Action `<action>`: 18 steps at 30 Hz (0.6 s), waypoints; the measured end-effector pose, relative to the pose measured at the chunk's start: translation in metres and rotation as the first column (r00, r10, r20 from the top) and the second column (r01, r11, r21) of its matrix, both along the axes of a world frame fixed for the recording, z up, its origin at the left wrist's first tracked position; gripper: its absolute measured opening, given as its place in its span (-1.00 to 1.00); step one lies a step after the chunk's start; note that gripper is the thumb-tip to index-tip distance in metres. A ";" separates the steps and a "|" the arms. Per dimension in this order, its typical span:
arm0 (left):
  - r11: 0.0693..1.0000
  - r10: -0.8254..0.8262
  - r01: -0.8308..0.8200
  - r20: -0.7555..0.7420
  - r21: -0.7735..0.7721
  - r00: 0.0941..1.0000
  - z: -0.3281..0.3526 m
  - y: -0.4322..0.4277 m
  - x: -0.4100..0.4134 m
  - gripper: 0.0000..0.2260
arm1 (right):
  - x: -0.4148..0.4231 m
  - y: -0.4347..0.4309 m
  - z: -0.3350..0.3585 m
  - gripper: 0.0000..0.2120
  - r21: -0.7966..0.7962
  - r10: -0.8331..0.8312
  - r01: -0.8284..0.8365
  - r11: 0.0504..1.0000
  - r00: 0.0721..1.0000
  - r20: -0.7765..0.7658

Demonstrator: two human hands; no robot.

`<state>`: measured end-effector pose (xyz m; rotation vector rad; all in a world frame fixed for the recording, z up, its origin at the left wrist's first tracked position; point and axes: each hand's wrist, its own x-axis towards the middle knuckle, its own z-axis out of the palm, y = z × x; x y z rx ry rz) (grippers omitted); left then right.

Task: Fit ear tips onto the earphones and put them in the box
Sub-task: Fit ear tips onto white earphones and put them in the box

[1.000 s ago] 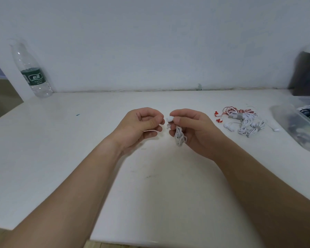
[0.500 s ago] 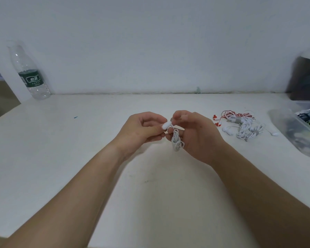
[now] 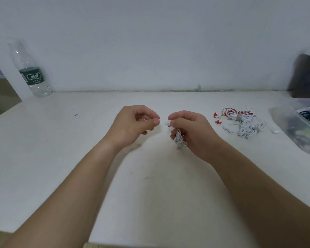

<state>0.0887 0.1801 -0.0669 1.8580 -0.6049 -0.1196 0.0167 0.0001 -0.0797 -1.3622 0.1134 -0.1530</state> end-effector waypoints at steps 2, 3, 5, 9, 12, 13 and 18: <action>0.983 0.037 -0.056 0.109 0.176 0.993 0.004 0.016 0.007 -0.95 | -0.001 0.002 0.002 -0.87 0.030 0.025 -0.024 0.999 1.000 -0.011; 0.963 0.039 -0.075 0.140 0.260 0.989 0.005 0.022 0.011 -0.93 | -0.002 0.003 0.003 -0.87 0.039 0.038 -0.038 0.999 0.999 -0.020; 0.919 0.007 -0.062 0.142 0.389 0.990 0.009 0.035 0.015 -0.89 | -0.004 0.006 0.003 -0.85 0.040 0.070 -0.069 0.997 0.997 -0.032; 0.850 -0.069 0.028 0.058 0.526 0.996 0.009 0.040 0.011 -0.92 | -0.007 0.011 0.002 -0.82 -0.013 0.116 -0.117 0.993 0.993 -0.020; 0.824 -0.065 0.043 0.019 0.565 0.998 0.005 0.034 0.008 -0.93 | -0.009 0.011 0.002 -0.83 -0.058 0.118 -0.118 0.991 0.993 0.002; 0.818 -0.065 0.041 0.021 0.574 0.998 0.004 0.032 0.007 -0.92 | -0.009 0.012 0.002 -0.83 -0.068 0.120 -0.120 0.990 0.993 0.006; 0.824 -0.059 0.033 0.027 0.566 0.998 0.002 0.030 0.007 -0.88 | -0.007 0.015 0.000 -0.83 -0.047 0.112 -0.112 0.993 0.994 -0.005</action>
